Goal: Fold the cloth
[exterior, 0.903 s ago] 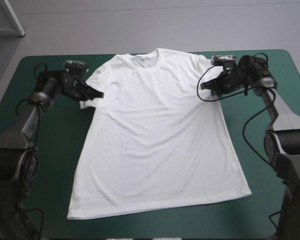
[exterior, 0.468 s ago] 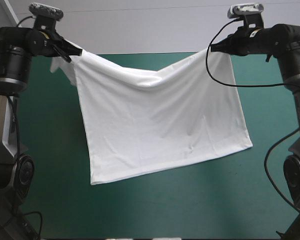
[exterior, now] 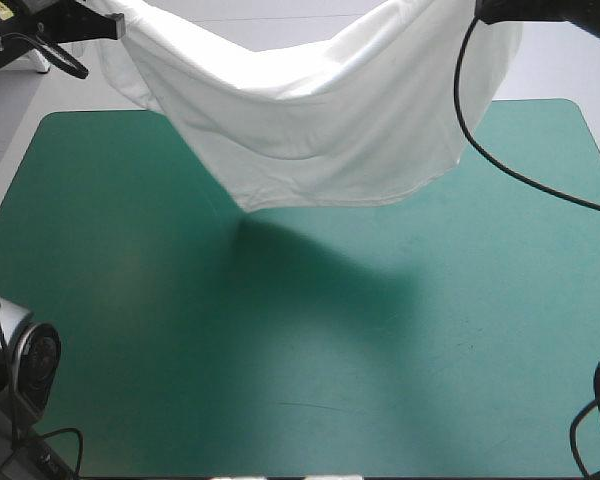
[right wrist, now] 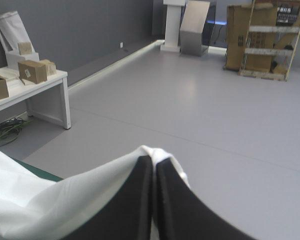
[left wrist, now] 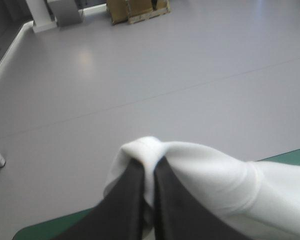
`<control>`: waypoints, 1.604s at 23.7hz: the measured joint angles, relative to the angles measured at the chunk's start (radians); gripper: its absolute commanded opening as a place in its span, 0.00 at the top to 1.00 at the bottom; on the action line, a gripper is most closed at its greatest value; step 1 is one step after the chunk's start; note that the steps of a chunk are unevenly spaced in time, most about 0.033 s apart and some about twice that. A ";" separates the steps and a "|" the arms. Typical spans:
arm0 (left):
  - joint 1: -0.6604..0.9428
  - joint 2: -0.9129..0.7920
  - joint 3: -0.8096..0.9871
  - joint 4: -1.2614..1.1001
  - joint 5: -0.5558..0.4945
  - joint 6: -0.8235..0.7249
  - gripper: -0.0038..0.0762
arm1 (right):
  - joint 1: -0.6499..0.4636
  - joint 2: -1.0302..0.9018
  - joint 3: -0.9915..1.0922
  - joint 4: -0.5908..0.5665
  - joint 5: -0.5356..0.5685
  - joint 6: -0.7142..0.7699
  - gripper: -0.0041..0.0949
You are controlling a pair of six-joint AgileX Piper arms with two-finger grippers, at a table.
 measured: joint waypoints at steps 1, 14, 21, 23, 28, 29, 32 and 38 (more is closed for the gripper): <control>0.000 -0.006 -0.016 -0.013 0.004 0.005 0.93 | 0.000 -0.007 -0.022 0.001 0.014 -0.002 0.97; 0.000 -0.133 -0.067 -0.035 0.028 0.093 0.93 | 0.000 -0.046 -0.076 0.024 0.065 -0.015 0.98; 0.000 -0.125 0.117 -0.034 0.067 0.093 0.93 | 0.000 0.003 0.026 0.040 0.066 -0.014 0.98; 0.000 -0.103 0.202 -0.034 0.065 0.093 0.93 | 0.000 0.074 0.078 0.041 0.061 -0.014 0.98; 0.000 0.058 0.393 -0.033 -0.021 0.093 0.93 | 0.001 0.341 0.117 0.037 0.044 -0.013 0.96; 0.000 0.119 0.423 -0.033 -0.067 0.093 0.93 | 0.001 0.409 0.118 0.044 0.026 -0.015 0.95; 0.000 0.244 0.442 -0.049 -0.152 0.093 0.81 | 0.001 0.533 0.119 0.109 -0.013 -0.053 0.68; 0.000 0.478 0.446 -0.121 -0.382 0.093 0.15 | 0.001 0.713 0.126 0.201 -0.148 -0.095 0.43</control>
